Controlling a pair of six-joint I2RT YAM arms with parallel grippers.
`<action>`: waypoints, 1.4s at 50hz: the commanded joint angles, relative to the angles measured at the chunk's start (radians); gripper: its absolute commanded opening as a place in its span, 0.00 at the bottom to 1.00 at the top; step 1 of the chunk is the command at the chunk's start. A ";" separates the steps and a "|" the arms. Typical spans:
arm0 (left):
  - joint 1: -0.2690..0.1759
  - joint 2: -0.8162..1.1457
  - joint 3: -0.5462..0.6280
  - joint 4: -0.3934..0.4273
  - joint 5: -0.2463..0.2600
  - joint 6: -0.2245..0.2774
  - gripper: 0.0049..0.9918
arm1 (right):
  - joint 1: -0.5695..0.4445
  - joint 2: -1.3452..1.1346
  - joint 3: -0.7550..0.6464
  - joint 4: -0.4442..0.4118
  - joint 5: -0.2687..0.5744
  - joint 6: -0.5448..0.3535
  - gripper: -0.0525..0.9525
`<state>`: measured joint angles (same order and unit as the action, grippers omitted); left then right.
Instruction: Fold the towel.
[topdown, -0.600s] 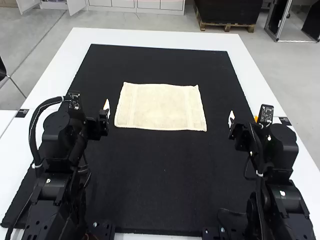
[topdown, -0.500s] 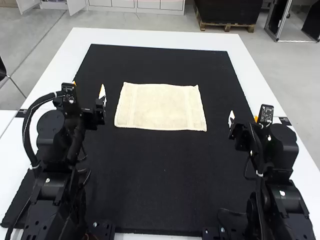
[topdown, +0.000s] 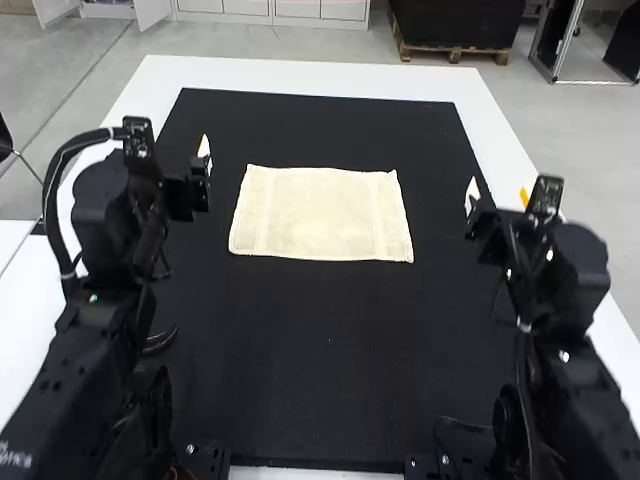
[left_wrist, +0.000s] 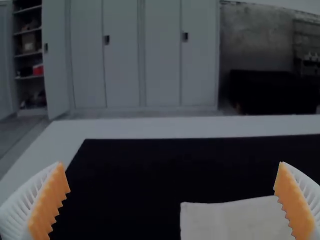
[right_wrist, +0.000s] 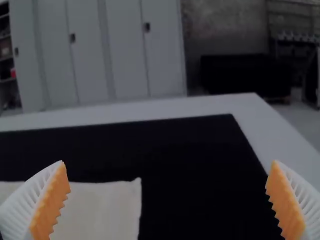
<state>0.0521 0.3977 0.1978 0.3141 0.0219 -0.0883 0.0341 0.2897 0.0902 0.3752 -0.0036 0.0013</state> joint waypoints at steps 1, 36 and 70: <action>-0.015 0.063 0.072 0.019 -0.013 -0.021 0.98 | -0.010 0.144 0.114 0.045 -0.016 0.017 0.95; -0.230 0.573 0.387 0.003 -0.022 -0.065 0.98 | 0.007 0.873 0.554 0.062 -0.087 0.151 0.95; -0.063 1.024 0.692 -0.006 0.177 -0.111 0.98 | 0.122 1.298 0.835 0.054 -0.085 0.201 0.95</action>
<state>-0.0357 1.3952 0.8219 0.3107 0.1455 -0.1894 0.1532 1.5417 0.8543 0.4271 -0.0757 0.1806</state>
